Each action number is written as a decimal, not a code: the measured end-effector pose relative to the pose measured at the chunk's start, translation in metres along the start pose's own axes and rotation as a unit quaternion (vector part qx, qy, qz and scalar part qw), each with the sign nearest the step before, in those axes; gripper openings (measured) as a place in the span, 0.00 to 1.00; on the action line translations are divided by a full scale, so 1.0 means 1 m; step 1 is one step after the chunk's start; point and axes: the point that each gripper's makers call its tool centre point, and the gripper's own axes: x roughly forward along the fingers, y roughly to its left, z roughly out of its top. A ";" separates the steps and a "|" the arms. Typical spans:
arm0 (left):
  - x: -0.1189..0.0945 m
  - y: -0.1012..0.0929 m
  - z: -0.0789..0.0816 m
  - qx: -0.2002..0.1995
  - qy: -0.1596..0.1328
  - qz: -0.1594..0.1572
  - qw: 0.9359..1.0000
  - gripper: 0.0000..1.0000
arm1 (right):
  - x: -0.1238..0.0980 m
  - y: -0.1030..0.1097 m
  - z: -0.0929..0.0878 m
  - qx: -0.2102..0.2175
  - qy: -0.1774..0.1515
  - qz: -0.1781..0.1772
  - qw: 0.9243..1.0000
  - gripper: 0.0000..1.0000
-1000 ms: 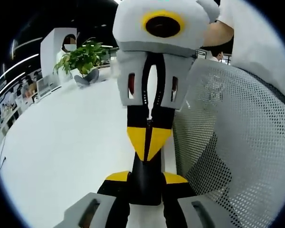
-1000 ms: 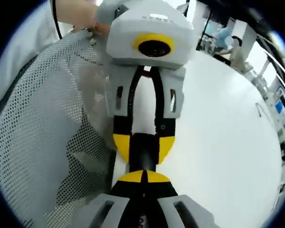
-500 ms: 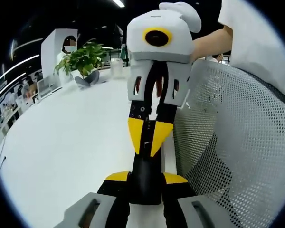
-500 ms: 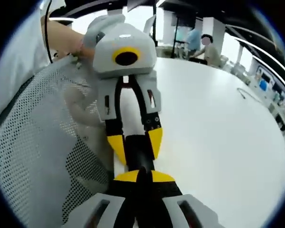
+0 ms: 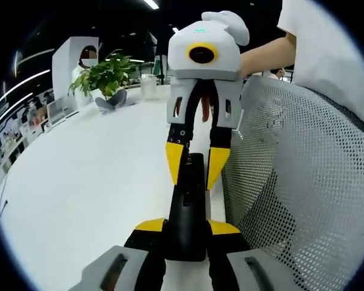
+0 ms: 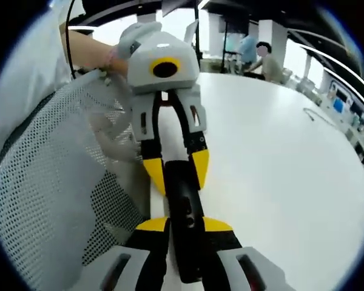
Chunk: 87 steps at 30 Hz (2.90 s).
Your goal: Press the specified remote control buttons in sequence, fully releasing each button before pressing the next.
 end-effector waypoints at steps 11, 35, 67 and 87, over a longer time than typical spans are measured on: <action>0.000 0.000 0.000 0.002 0.004 -0.001 1.000 0.24 | 0.000 -0.004 -0.006 -0.022 0.007 -0.004 1.000 0.21; -0.021 0.018 0.028 -0.090 -0.024 0.026 0.995 0.28 | 0.006 -0.006 -0.013 -0.020 0.012 -0.003 1.000 0.20; -0.141 0.056 0.058 -0.132 -0.175 0.321 0.921 0.84 | 0.006 -0.005 -0.013 -0.023 0.009 -0.012 1.000 0.21; -0.188 0.077 0.046 -0.155 -0.189 0.463 0.852 1.00 | 0.006 -0.005 -0.012 -0.018 0.023 -0.019 0.999 0.21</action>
